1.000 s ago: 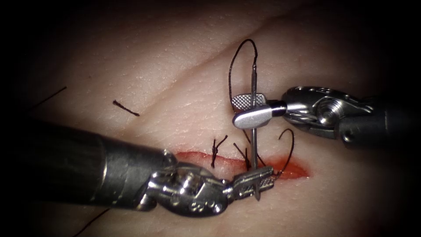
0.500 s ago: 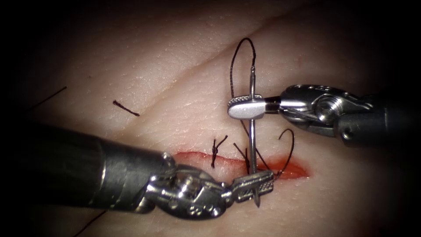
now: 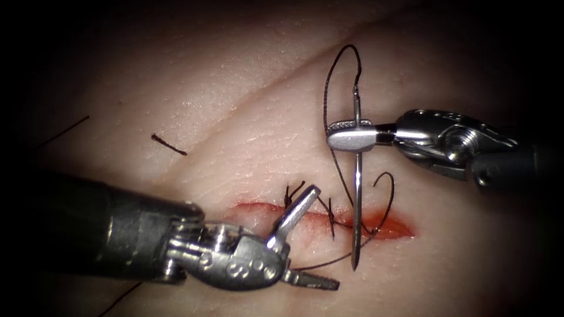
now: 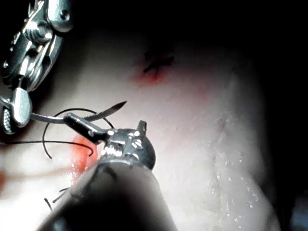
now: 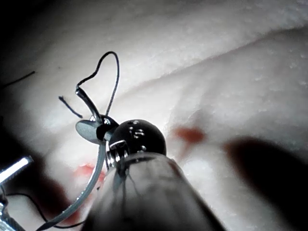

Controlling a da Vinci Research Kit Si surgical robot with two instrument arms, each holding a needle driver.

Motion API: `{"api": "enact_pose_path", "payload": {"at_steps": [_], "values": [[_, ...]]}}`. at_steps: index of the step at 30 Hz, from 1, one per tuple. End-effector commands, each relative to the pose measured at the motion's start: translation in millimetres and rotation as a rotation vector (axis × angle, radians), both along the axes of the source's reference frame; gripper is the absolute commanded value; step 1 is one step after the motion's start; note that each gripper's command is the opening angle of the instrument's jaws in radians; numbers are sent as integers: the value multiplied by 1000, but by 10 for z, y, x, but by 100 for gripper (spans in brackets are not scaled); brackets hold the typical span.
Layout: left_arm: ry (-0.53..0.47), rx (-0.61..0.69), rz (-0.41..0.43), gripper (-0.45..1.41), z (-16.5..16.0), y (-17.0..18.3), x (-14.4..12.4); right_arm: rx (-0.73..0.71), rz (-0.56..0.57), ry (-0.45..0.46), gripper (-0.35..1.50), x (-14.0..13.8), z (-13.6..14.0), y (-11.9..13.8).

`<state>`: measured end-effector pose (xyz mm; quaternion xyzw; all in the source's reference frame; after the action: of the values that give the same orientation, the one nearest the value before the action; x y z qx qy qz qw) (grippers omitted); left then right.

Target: Wound Closure

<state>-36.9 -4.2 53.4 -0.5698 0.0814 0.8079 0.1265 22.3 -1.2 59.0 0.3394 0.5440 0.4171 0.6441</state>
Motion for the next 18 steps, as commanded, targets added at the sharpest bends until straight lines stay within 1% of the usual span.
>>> {"api": "enact_pose_path", "payload": {"at_steps": [1, 2, 3, 4, 5, 6, 7, 8, 10, 11, 13, 14, 16, 18], "values": [[-14, 20, 0, 91, 5, -3, -1, -12, 13, -1, -35, -1, 6, -3], [-33, 28, 5, 86, 5, -4, 3, -16, 23, 1, -35, -4, 6, -1], [-77, 60, 33, 71, 6, -6, 13, -41, 50, -1, -35, -11, 7, 5], [-98, 77, 47, 64, 7, -6, 17, -45, 61, 0, -35, -14, 7, 8], [-123, 99, 61, 49, 8, -7, 23, -55, 71, 1, -35, -16, 7, 10], [-135, 105, 71, 29, 9, -6, 26, -77, 81, -1, -35, -18, 7, 12], [-144, 105, 78, 14, 11, -4, 29, -95, 92, -1, -35, -18, 7, 13], [-162, 112, 88, -11, 17, 5, 32, -131, 106, 0, -35, -17, 6, 14], [-177, 113, 96, -42, 25, 14, 33, -167, 120, 2, -35, -16, 7, 14], [-187, 113, 101, -45, 33, 22, 31, -219, 131, -12, -35, -16, 8, 15], [-186, 116, 117, -45, 43, 27, 26, -262, 145, -17, -35, -17, 10, 15], [-175, 123, 144, -45, 53, 31, 20, -320, 152, -26, -35, -18, 13, 12], [-158, 132, 181, -45, 69, 35, 12, -379, 156, -30, -35, -20, 17, 7], [-105, 138, 199, -45, 88, 35, 4, -439, 148, -36, -35, -22, 21, 2]]}}
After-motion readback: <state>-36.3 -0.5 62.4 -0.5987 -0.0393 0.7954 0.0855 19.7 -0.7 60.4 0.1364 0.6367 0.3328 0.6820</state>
